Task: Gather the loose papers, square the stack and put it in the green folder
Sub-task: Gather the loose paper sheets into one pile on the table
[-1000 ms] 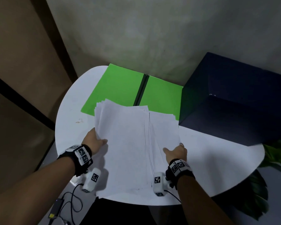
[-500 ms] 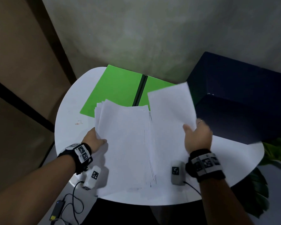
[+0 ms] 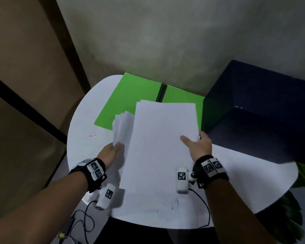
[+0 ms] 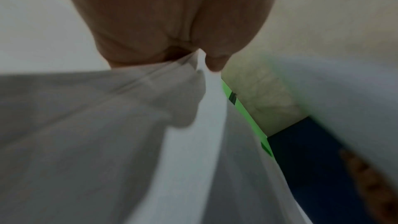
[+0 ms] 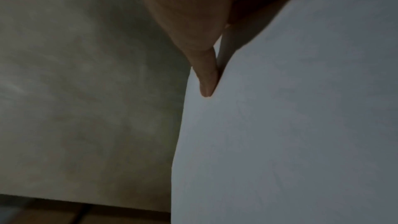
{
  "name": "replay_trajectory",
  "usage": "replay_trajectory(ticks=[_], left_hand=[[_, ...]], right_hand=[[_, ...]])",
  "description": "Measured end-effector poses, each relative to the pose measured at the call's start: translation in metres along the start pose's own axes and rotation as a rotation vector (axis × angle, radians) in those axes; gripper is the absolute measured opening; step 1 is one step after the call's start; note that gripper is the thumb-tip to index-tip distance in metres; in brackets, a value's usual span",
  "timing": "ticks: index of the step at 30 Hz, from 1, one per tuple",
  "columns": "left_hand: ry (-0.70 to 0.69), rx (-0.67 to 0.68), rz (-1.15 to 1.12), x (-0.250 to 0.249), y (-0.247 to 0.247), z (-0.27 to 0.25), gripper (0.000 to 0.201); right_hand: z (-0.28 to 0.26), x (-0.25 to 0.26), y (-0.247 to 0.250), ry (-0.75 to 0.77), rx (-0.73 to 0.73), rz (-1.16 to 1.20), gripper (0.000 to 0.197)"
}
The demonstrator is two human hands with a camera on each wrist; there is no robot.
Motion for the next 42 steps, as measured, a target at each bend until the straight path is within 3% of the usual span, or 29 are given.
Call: replay_trajectory(ticks=[2,3,6,8,12,15,18,22,25,28,30,33,38,42], left_hand=[[0.066,-0.028,-0.111,0.023,0.002,0.022,0.096],[0.08,-0.04,-0.126,0.019,0.002,0.018,0.095],[0.014,-0.095,0.036,-0.003,-0.003,-0.005,0.056],[-0.025,-0.117,0.16,-0.006,-0.011,-0.009,0.035],[-0.035,-0.156,0.288,-0.002,-0.011,-0.008,0.034],[-0.023,-0.163,0.207,-0.002,-0.01,-0.01,0.03],[0.026,-0.174,0.121,-0.002,-0.018,-0.017,0.039],[0.007,-0.169,0.143,-0.007,-0.025,-0.022,0.041],[-0.013,-0.127,0.212,-0.005,-0.019,-0.011,0.06],[-0.019,-0.126,0.228,0.002,-0.013,-0.003,0.067],[-0.027,-0.147,0.205,0.005,-0.011,-0.004,0.058],[-0.02,-0.149,0.206,0.009,-0.012,-0.003,0.055],[0.001,-0.139,0.213,0.011,-0.011,0.002,0.068],[0.002,-0.144,0.245,0.012,-0.012,0.005,0.077]], right_hand=[[0.007,-0.036,-0.02,-0.088,0.065,-0.154,0.071],[0.006,-0.05,-0.029,-0.122,0.122,-0.26,0.076],[-0.005,-0.069,-0.044,-0.1,0.223,-0.57,0.067],[-0.014,-0.071,-0.049,-0.094,0.271,-0.543,0.059],[-0.009,-0.074,-0.016,-0.096,0.062,-0.68,0.056],[-0.01,-0.085,0.003,-0.121,0.065,-0.704,0.05],[-0.022,-0.089,-0.003,-0.088,0.154,-0.647,0.04],[-0.035,-0.092,-0.01,-0.123,0.195,-0.611,0.042],[-0.035,-0.098,-0.003,-0.167,0.244,-0.638,0.042],[-0.022,-0.096,0.021,-0.215,0.097,-0.651,0.054],[-0.015,-0.095,0.036,-0.251,-0.025,-0.835,0.071],[-0.012,-0.101,0.035,-0.235,0.011,-0.932,0.078],[-0.007,-0.111,0.031,-0.235,-0.037,-0.675,0.071],[-0.008,-0.1,0.034,-0.116,-0.151,-0.72,0.049]])
Point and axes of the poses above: each hand's wrist, its own z-axis towards the middle knuckle, its own y-axis out of the back of the hand, x = y × z, the point moved 4 cm from there along z, towards the middle knuckle, and after that the axes turned 3 degrees about -x, right-handed, at the moved point
